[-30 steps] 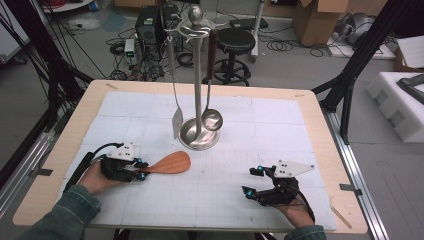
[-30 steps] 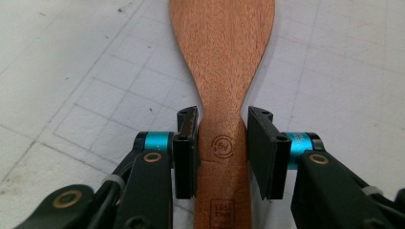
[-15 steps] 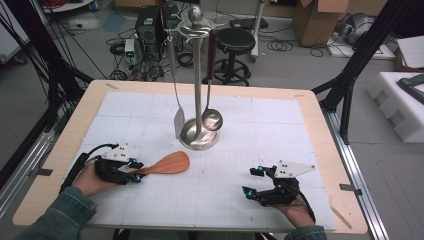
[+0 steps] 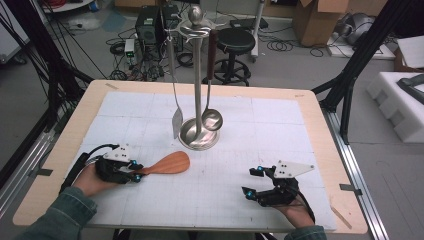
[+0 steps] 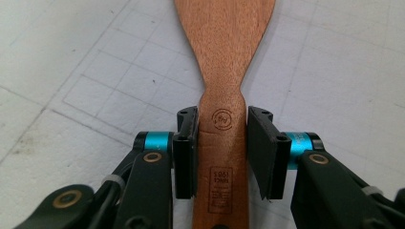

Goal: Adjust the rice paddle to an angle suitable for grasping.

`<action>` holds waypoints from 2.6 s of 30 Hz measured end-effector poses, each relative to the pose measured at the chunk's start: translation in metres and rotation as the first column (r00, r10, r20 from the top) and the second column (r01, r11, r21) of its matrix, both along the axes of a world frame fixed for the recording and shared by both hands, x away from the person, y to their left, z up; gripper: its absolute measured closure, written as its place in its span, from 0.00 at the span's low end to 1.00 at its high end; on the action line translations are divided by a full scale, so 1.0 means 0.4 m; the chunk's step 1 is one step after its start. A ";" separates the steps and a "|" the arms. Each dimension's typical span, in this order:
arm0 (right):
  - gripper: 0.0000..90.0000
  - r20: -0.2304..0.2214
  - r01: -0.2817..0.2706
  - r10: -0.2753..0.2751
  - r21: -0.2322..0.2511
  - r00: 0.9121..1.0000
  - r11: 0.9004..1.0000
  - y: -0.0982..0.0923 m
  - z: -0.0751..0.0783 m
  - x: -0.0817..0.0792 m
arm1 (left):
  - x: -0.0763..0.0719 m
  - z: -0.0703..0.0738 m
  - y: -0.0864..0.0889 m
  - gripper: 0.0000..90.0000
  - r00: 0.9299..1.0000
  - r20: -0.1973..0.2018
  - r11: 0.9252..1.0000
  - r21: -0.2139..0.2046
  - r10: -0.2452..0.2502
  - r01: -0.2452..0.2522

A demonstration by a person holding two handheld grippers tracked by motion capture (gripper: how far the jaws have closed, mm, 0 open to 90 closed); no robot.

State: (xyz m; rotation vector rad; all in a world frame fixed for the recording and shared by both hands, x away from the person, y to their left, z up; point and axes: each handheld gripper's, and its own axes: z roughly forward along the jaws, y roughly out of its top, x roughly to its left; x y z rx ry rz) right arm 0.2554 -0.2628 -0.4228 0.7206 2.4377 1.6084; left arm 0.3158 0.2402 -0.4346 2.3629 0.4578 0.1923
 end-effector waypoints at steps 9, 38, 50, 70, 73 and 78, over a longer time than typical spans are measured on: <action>0.32 0.001 -0.022 0.022 -0.020 1.000 1.000 0.022 0.010 0.007 | -0.009 0.011 -0.007 0.73 0.999 0.009 0.999 -0.033 -0.034 0.034; 0.32 0.020 -0.191 0.193 -0.096 0.981 0.977 0.212 0.060 0.067 | -0.035 0.092 -0.153 0.73 0.976 0.046 0.977 -0.018 -0.211 0.212; 0.32 -0.018 -0.231 0.230 -0.124 0.973 0.965 0.264 0.051 0.091 | -0.039 0.100 -0.209 0.73 0.964 0.028 0.964 -0.015 -0.266 0.266; 0.33 -0.091 -0.327 0.315 -0.190 0.945 0.926 0.354 0.008 0.112 | -0.049 0.130 -0.300 0.73 0.941 0.024 0.941 -0.002 -0.338 0.338; 0.33 -0.102 -0.335 0.321 -0.201 0.942 0.921 0.366 0.003 0.114 | -0.050 0.134 -0.309 0.73 0.938 0.024 0.938 -0.002 -0.345 0.345; 0.35 -0.111 -0.352 0.336 -0.210 0.935 0.912 0.383 -0.006 0.117 | -0.055 0.140 -0.323 0.73 0.933 0.025 0.933 -0.003 -0.360 0.360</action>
